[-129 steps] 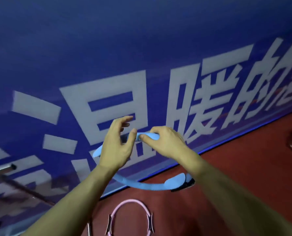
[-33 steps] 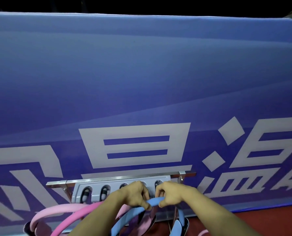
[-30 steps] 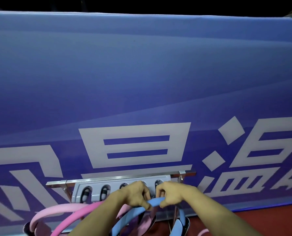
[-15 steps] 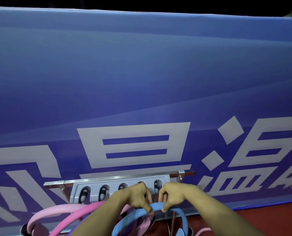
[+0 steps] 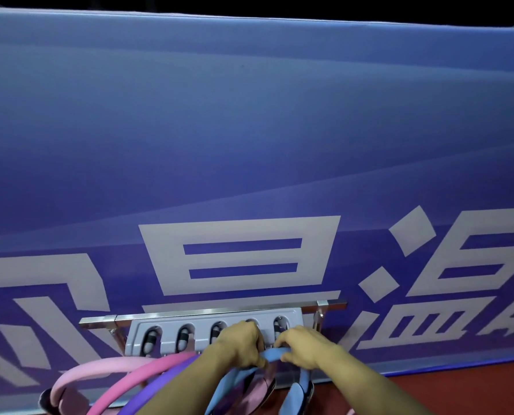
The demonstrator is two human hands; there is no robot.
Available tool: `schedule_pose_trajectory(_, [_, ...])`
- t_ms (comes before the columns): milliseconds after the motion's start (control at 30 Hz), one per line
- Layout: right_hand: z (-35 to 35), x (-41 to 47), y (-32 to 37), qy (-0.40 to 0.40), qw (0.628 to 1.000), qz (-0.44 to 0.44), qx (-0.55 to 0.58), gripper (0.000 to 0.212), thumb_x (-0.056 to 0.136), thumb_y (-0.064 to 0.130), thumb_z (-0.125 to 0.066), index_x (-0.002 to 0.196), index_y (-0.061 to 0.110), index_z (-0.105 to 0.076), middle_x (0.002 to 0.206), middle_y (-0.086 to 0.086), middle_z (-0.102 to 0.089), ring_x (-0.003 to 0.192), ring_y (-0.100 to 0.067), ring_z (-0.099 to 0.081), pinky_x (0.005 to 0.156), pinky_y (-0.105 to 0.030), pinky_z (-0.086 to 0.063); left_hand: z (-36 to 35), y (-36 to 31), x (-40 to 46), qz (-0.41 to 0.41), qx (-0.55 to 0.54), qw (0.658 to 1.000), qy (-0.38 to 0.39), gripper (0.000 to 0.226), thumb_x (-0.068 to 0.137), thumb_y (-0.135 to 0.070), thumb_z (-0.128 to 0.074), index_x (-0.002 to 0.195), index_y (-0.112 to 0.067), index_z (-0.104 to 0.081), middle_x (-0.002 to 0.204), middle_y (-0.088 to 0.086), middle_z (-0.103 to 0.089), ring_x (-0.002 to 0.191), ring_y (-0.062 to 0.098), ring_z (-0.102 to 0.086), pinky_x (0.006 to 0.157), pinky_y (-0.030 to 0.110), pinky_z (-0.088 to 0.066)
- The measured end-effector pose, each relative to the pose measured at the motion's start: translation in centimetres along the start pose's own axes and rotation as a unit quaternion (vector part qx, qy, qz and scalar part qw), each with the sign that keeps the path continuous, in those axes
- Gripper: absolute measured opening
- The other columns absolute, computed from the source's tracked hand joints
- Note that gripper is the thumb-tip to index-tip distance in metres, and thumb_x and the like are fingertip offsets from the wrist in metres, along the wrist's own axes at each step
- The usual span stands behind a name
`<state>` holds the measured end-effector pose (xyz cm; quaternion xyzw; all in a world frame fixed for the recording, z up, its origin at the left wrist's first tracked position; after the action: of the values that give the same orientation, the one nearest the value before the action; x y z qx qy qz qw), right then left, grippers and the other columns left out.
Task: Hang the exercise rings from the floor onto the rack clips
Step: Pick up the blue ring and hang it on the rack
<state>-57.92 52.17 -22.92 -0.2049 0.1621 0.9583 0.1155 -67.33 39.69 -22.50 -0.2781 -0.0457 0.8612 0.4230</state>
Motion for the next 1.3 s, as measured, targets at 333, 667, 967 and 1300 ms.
schedule_pose_trajectory(333, [0.5,-0.2,-0.9,-0.057,0.998,-0.002,0.001,0.019,0.094,0.036,-0.064,0.11,0.027,-0.07,0.122,0.003,-0.067,0.112,-0.024,-0.062,0.092,-0.036,-0.048,-0.4,-0.3,0.3,0.015,0.052,0.998,-0.014,0.034,0.073,-0.044,-0.075,0.098,-0.021,-0.075,0.104,0.005,-0.073,0.096,0.03,-0.068,0.07,0.032,-0.045])
schedule_pose_trajectory(667, [0.0,-0.6,-1.5,-0.031,0.999,-0.001,0.042,0.025,0.096,0.032,-0.059,0.119,0.029,-0.069,0.125,0.003,-0.065,0.113,-0.021,-0.061,0.096,-0.034,-0.048,-0.4,-0.4,0.4,0.017,0.064,0.998,-0.016,0.036,0.075,-0.047,-0.072,0.099,-0.021,-0.073,0.099,0.005,-0.071,0.095,0.031,-0.068,0.07,0.034,-0.044])
schedule_pose_trajectory(967, [-0.2,-0.6,-1.8,-0.017,0.997,-0.011,0.076,0.026,0.093,0.046,-0.054,0.107,0.032,-0.071,0.112,0.007,-0.069,0.1,-0.019,-0.064,0.089,-0.041,-0.054,-1.1,0.0,0.3,0.011,0.032,0.999,0.004,0.046,0.074,-0.057,-0.075,0.098,-0.018,-0.071,0.101,0.008,-0.073,0.096,0.032,-0.068,0.078,0.039,-0.053])
schedule_pose_trajectory(1300, [0.1,-1.3,-1.3,-0.031,0.996,-0.014,0.087,0.028,0.09,0.049,-0.05,0.102,0.032,-0.068,0.105,0.006,-0.07,0.094,-0.02,-0.065,0.085,-0.043,-0.056,-0.5,-0.2,-0.5,-0.008,-0.017,1.0,-0.001,0.037,0.087,-0.05,-0.064,0.101,-0.016,-0.072,0.104,0.01,-0.073,0.099,0.03,-0.066,0.079,0.035,-0.05])
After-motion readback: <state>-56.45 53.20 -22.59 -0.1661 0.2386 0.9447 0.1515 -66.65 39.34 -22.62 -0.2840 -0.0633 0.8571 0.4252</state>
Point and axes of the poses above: each hand's wrist, its own x-axis towards the middle knuckle, its own z-axis out of the back of the hand, y = z × x, the point moved 5 cm from there along x, towards the middle knuckle
